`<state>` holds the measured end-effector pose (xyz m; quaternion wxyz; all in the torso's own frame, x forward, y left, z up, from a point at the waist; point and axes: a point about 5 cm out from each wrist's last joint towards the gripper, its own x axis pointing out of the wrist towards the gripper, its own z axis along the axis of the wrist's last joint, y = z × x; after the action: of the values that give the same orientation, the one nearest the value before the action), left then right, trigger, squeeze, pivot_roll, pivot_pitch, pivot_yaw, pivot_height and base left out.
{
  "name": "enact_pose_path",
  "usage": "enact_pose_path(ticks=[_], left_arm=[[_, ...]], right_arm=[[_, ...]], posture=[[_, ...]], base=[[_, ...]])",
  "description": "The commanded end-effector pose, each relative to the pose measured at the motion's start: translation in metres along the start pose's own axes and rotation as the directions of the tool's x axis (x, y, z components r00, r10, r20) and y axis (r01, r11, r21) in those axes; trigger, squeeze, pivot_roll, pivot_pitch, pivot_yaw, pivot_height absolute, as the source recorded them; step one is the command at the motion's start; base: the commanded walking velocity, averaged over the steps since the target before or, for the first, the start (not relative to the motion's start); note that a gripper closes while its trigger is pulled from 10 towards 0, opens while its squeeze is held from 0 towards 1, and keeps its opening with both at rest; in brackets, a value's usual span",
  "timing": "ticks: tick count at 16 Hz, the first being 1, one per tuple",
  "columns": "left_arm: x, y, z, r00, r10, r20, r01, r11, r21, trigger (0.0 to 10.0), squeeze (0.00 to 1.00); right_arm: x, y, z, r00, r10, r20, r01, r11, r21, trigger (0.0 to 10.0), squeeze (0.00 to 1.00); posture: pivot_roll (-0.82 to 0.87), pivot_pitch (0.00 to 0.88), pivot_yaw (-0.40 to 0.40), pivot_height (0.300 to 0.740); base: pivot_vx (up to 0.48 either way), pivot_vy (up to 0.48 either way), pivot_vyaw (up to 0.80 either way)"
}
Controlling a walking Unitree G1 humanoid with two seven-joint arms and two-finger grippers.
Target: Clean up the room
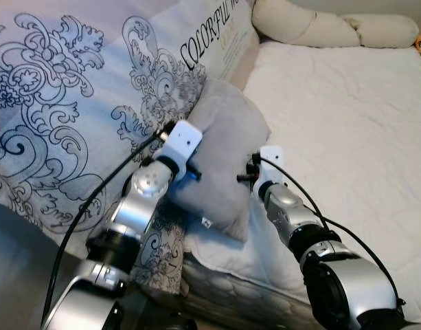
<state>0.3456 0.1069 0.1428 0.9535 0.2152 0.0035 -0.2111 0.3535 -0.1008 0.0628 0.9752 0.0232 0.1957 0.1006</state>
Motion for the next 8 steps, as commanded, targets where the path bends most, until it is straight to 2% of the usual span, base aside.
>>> enact_pose_path(ticks=[1, 3, 4, 5, 8], left_arm=[[-0.003, 0.004, 0.004, 0.999, 0.026, 0.020, -0.027, 0.999, 0.023, 10.0, 0.00], [-0.002, 0.005, 0.000, 0.999, 0.033, 0.023, -0.033, 0.999, 0.018, 10.0, 0.00], [-0.001, 0.006, 0.000, 0.999, 0.037, 0.017, -0.038, 0.999, 0.021, 10.0, 0.00], [0.000, 0.009, 0.001, 0.999, 0.045, 0.009, -0.045, 0.999, 0.018, 10.0, 0.00], [0.003, 0.012, 0.001, 0.998, 0.060, -0.007, -0.060, 0.998, 0.000, 10.0, 0.00]], right_arm=[[0.002, 0.003, 0.012, 0.999, 0.011, 0.044, -0.010, 1.000, -0.016, 10.0, 0.00], [0.001, 0.013, 0.000, 0.999, 0.040, 0.014, -0.040, 0.999, -0.014, 10.0, 0.00], [0.001, 0.016, -0.003, 0.999, 0.043, 0.006, -0.043, 0.999, -0.015, 10.0, 0.41], [0.000, 0.018, -0.008, 0.999, 0.033, -0.006, -0.033, 0.999, -0.007, 10.0, 1.00], [-0.002, 0.014, -0.013, 1.000, 0.023, -0.001, -0.023, 0.997, 0.069, 10.0, 1.00]], posture=[[0.08, 0.000, 0.063, 0.740], [0.08, 0.000, 0.063, 0.740], [0.08, 0.000, 0.064, 0.740], [0.08, 0.000, 0.069, 0.740], [0.07, 0.000, 0.074, 0.740]], base=[[0.000, 0.000, 0.00], [0.000, 0.000, 0.00], [0.000, 0.000, 0.00], [0.000, 0.000, 0.00], [0.000, 0.000, 0.00]])
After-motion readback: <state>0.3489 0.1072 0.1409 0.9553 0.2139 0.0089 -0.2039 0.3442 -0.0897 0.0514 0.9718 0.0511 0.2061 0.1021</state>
